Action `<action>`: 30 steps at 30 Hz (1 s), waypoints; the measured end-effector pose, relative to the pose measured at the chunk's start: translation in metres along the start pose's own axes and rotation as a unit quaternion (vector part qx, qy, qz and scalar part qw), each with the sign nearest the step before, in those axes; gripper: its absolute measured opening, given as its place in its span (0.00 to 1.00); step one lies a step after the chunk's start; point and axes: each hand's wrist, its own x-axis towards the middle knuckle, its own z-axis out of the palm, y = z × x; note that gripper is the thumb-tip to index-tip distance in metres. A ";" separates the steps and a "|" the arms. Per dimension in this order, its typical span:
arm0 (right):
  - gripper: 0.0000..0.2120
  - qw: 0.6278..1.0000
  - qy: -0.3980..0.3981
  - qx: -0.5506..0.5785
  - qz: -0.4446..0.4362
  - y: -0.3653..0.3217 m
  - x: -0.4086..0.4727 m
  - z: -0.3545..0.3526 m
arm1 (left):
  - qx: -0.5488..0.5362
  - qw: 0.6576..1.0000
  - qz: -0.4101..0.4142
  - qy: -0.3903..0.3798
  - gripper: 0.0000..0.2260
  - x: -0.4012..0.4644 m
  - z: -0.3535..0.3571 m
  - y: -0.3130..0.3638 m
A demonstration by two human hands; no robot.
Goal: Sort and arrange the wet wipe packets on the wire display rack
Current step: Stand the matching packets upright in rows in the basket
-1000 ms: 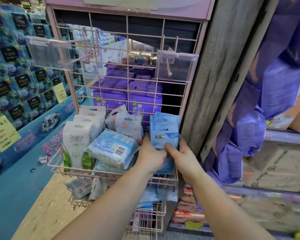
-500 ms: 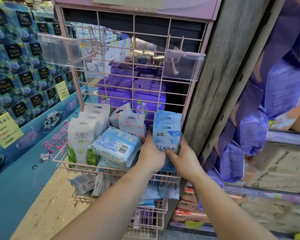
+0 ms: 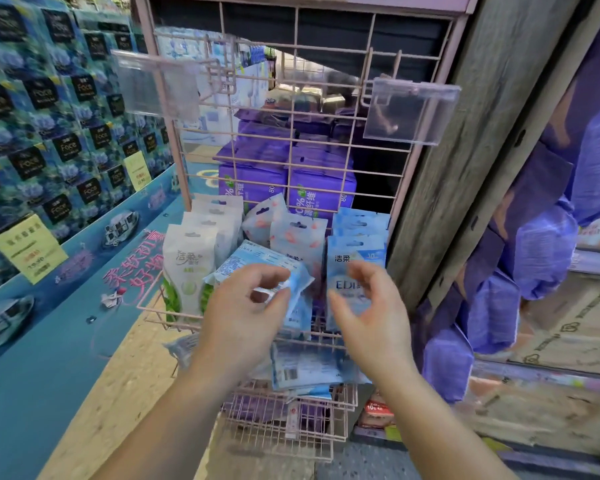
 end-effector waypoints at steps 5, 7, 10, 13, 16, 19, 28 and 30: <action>0.28 0.987 -0.155 -0.032 0.020 -0.016 -0.002 0.030 | 0.038 0.997 -0.014 0.067 0.15 0.016 -0.044 -0.021; 0.32 0.986 -0.162 -0.037 0.032 -0.014 0.001 0.033 | 0.033 0.997 -0.026 0.063 0.14 0.018 -0.055 -0.033; 0.42 0.975 -0.205 -0.078 0.029 -0.014 0.004 0.038 | 0.013 0.998 -0.039 0.048 0.12 0.017 -0.061 -0.049; 0.45 0.969 -0.216 -0.111 0.033 -0.016 0.008 0.051 | 0.019 0.999 -0.045 0.022 0.12 0.018 -0.060 -0.059; 0.37 0.977 -0.170 -0.124 0.031 -0.015 0.012 0.059 | 0.014 0.999 -0.039 -0.009 0.13 0.023 -0.060 -0.064; 0.32 0.979 -0.165 -0.117 0.040 -0.017 0.016 0.055 | -0.016 0.999 -0.036 -0.025 0.12 0.028 -0.063 -0.067; 0.11 0.979 -0.182 -0.074 0.050 -0.006 -0.047 0.027 | -0.093 0.977 -0.038 -0.190 0.10 0.011 -0.083 -0.092; 0.06 0.943 -0.294 -0.106 0.114 0.021 -0.068 0.038 | -0.095 0.965 -0.039 -0.240 0.10 0.004 -0.079 -0.104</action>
